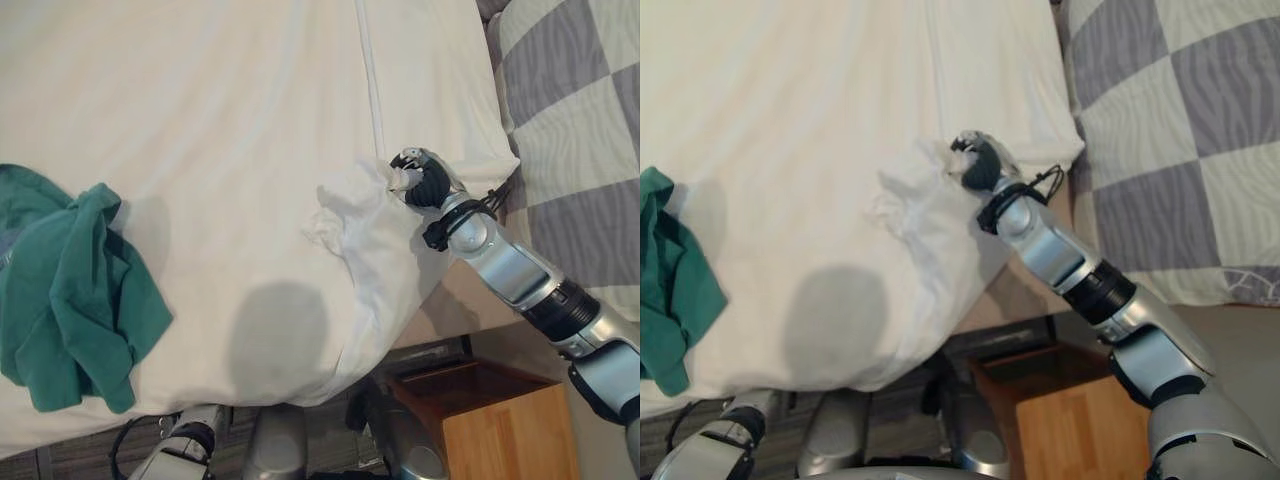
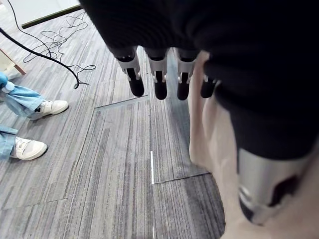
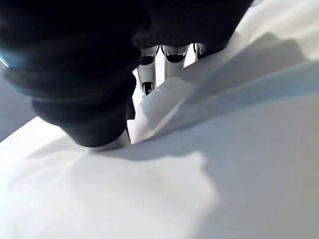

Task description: Tidy up the quilt and then pick up the clothes from the bed and put them into the laundry hamper.

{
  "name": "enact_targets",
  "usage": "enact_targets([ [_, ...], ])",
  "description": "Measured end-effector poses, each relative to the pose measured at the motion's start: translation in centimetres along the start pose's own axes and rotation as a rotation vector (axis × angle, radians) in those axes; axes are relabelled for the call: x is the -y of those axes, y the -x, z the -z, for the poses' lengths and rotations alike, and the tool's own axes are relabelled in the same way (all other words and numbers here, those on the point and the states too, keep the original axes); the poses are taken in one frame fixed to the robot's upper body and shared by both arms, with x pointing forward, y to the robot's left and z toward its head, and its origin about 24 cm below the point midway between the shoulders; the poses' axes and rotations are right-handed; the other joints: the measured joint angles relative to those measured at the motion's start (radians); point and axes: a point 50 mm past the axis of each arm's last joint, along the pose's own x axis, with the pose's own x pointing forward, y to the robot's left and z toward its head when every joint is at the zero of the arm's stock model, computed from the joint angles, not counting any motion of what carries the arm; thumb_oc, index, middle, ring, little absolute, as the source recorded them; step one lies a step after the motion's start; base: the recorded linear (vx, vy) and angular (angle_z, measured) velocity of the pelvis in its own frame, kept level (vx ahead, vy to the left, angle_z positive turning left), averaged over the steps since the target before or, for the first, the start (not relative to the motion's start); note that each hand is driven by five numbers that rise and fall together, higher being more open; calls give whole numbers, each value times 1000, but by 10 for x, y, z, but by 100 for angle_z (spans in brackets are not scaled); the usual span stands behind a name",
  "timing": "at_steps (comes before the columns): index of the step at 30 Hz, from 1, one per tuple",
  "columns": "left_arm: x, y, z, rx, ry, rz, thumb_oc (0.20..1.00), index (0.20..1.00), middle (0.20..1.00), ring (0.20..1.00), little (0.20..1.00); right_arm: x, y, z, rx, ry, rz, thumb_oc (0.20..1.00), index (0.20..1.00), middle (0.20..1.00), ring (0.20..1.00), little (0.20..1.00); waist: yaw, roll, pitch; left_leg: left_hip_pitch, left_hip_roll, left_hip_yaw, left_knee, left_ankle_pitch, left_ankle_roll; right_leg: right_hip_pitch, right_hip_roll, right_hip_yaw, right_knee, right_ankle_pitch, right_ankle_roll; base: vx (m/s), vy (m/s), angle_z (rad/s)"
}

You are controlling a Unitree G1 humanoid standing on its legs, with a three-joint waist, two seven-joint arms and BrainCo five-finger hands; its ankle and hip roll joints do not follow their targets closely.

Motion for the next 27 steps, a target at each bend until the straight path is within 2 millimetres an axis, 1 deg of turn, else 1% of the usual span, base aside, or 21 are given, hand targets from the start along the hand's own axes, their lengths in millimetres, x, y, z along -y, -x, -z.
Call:
enact_targets([
  [2, 1, 0, 1, -3, -2, 2, 1000, 1000, 1000, 1000, 1000, -3, 3, -4, 27, 12, -16, 200, 200, 200, 200, 200, 0, 0, 0, -26, 4, -1, 14, 3, -3, -19, 6, 3, 0, -6, 8, 0, 0, 0],
  [4, 3, 1, 3, -6, -3, 7, 1000, 1000, 1000, 1000, 1000, -7, 6, -1, 19, 12, -30, 200, 200, 200, 200, 200, 0, 0, 0, -40, 6, -3, 22, 5, -5, -28, 11, 1, 0, -10, 13, -3, -24, 1],
  [8, 8, 3, 6, -11, -12, 19, 1000, 1000, 1000, 1000, 1000, -16, 13, 10, -7, -2, -55, 200, 200, 200, 200, 200, -2, -2, -1, -60, 10, -7, 33, 5, -5, -41, 16, -2, 0, -10, 14, 6, -53, 2],
  [14, 10, 4, 4, 11, -24, 17, 1000, 1000, 1000, 1000, 1000, -17, 16, 10, 6, -15, -31, 200, 200, 200, 200, 200, -6, -3, -2, -70, 15, -14, 32, 3, -6, -47, 15, -11, 0, -6, 8, 22, -25, 4],
  [17, 9, 4, 4, 17, -27, 8, 1000, 1000, 1000, 1000, 1000, -15, 20, 17, -5, -32, -4, 200, 200, 200, 200, 200, -11, -4, -2, -70, 15, -26, 30, 3, -5, -42, 15, -18, 0, -6, 7, 41, -55, 13],
  [18, 9, 4, 5, 14, -30, -4, 1000, 1000, 1000, 1000, 1000, -11, 26, 25, -16, -62, 26, 200, 200, 200, 200, 200, -10, -4, -2, -68, 15, -30, 30, 4, 0, -38, 15, -18, 0, -5, 7, 26, -42, 10],
  [20, 8, 4, 7, 9, -34, -12, 1000, 1000, 1000, 1000, 1000, -11, 30, 29, -22, -68, 35, 200, 200, 200, 200, 200, -15, -4, -2, -64, 15, -29, 30, 3, 2, -35, 15, -17, 0, -5, 7, 8, -12, 3],
  [21, 7, 3, 9, 10, -37, -20, 1000, 1000, 1000, 1000, 1000, -10, 41, 39, -39, -98, 51, 200, 200, 200, 200, 200, -23, -4, -3, -54, 13, -29, 28, 1, 5, -28, 14, -11, 0, -5, 7, 0, 0, 0],
  [22, 6, 3, 12, 5, -41, -25, 1000, 1000, 1000, 1000, 1000, -9, 47, 45, -54, -112, 63, 200, 200, 200, 200, 200, -28, -4, -3, -47, 12, -26, 26, -1, 8, -24, 14, -3, 0, -2, 5, -12, 42, -10],
  [23, 5, 3, 18, -5, -47, -26, 1000, 1000, 1000, 1000, 1000, -8, 57, 54, -80, -126, 75, 200, 200, 200, 200, 200, -42, -4, -3, -32, 12, -18, 23, -4, 13, -15, 14, 17, 0, 4, 9, -10, 49, -16],
  [25, 5, 2, 26, -18, -54, -27, 1000, 1000, 1000, 1000, 1000, -7, 70, 68, -118, -110, 95, 200, 200, 200, 200, 200, -60, -4, -3, -8, 8, 0, 8, -4, 17, -6, 9, 40, 0, 7, 13, -12, 62, -31],
  [26, 4, 2, 30, -19, -56, -25, 1000, 1000, 1000, 1000, 1000, -7, 82, 81, -158, -111, 104, 200, 200, 200, 200, 200, -70, -4, -3, 10, 6, 25, -1, -6, 21, -6, 8, 58, 0, 14, 24, -15, 117, -56],
  [27, 4, 3, 37, -25, -61, -23, 1000, 1000, 1000, 1000, 1000, -8, 99, 99, -215, -97, 117, 200, 200, 200, 200, 200, -98, -3, -2, 32, -2, 43, -16, -5, 27, -2, 2, 78, 1, 15, 26, -5, 112, -53],
])
